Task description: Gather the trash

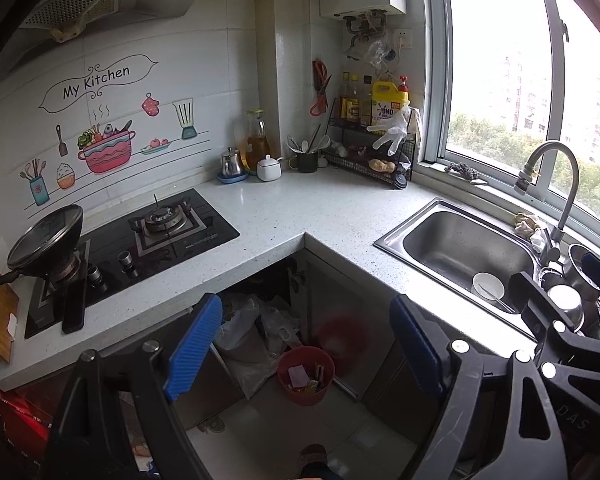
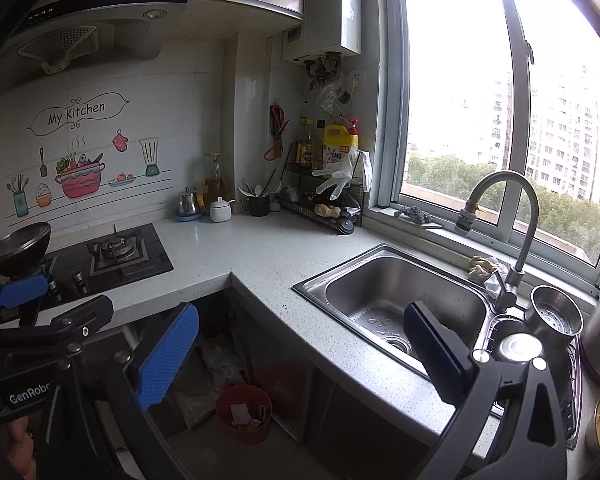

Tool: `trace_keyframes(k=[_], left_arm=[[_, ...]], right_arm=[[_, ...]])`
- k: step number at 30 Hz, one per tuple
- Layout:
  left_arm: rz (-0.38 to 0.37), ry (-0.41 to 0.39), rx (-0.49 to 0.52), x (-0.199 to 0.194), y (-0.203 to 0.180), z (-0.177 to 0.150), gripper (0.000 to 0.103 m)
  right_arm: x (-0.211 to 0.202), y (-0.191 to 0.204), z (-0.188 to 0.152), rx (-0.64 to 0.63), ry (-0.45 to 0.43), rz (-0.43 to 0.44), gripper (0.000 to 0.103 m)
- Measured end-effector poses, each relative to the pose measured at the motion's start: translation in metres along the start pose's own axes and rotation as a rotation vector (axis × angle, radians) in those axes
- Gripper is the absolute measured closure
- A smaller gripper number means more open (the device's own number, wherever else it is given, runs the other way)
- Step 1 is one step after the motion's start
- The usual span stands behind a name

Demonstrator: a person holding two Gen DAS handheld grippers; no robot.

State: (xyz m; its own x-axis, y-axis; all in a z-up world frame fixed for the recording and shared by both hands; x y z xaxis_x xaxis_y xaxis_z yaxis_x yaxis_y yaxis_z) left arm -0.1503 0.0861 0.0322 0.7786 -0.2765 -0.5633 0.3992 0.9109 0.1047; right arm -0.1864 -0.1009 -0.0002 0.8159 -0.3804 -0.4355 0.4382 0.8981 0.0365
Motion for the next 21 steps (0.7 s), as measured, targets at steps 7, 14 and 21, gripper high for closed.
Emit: trace_keyframes(k=[7, 14, 21], left_arm=[[0.004, 0.0, 0.003, -0.0007, 0.0006, 0.0013, 0.019], [0.004, 0.006, 0.003, 0.0007, 0.001, 0.0013, 0.019], [0.004, 0.007, 0.009, 0.0017, 0.0002, 0.0009, 0.019]], right_arm=[[-0.0007, 0.0022, 0.0009, 0.005, 0.008, 0.009, 0.001], [0.001, 0.0039, 0.0002, 0.013, 0.013, 0.011, 0.001], [0.0017, 0.0042, -0.001, 0.016, 0.019, 0.006, 0.001]])
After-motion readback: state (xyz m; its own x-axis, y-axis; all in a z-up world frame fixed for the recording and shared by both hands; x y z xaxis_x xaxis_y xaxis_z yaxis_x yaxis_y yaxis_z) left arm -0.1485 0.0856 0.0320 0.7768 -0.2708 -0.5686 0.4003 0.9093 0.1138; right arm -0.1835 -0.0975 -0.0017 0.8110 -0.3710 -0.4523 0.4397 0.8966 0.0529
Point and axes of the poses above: each gripper's, at about its wrist camera, not at the fingertips, and x roughly the way its jaws point, y to its left, z to its top, the point moved 3 cm from there along x, roughly the way its jaws point, and after that the axes turned 5 degrees about x, right-handed, at the moved point
